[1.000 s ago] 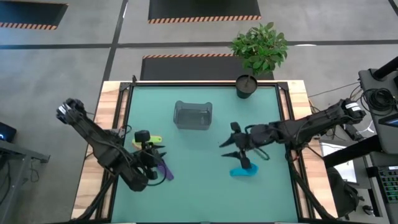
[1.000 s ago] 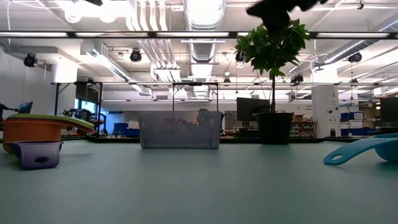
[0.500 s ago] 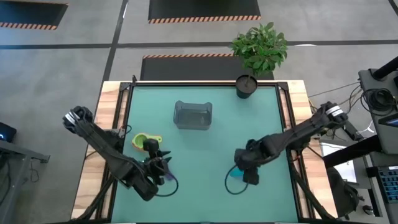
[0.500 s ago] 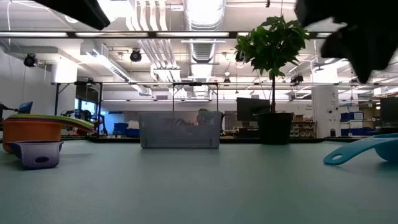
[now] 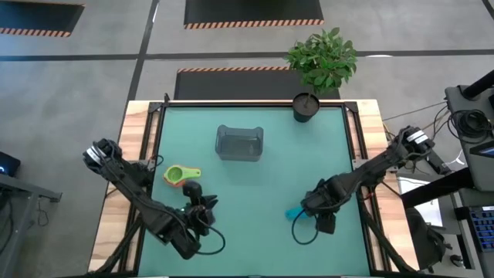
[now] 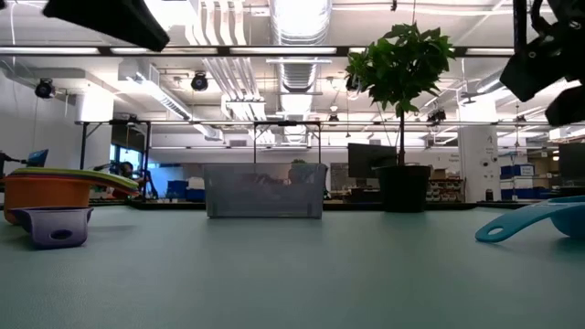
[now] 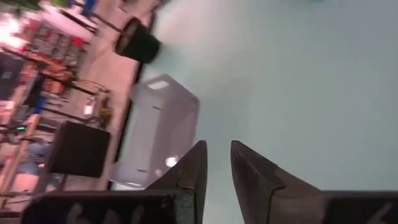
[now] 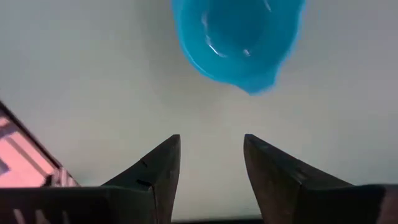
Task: Nest measuring cups in basket
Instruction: Stack the blue measuring cup into the yellow measuring cup
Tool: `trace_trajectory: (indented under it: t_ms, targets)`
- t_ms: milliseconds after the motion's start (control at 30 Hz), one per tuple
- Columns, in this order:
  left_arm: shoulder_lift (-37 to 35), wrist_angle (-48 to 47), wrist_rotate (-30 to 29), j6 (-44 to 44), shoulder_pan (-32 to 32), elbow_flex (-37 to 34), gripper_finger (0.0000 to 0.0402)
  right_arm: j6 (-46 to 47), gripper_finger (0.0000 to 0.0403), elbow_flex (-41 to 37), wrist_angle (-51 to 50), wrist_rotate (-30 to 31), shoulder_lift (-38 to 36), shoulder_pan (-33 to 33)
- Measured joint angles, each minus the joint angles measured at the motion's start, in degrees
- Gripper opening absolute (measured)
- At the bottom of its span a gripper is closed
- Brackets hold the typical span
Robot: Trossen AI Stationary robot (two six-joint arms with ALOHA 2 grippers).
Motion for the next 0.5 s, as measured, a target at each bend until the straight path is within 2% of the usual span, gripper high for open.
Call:
trace_trajectory:
  t_ms: [67, 267, 500]
  targets:
    - [0.0, 0.0, -1.9, -0.3, 0.0, 0.0, 0.0047, 0.0, 0.0155, -1.8, 3.8, 0.3, -1.2, 0.0]
    - [-0.1, -0.2, -2.2, 0.4, 0.2, 0.0, 0.0043, 0.9, 0.0099, -7.2, 12.8, 0.4, -2.8, -0.1]
    - [-0.1, -0.2, -2.3, 0.3, 0.3, 0.0, 0.0042, 1.8, 0.0039, -11.2, 15.9, 1.2, -2.7, 0.2]
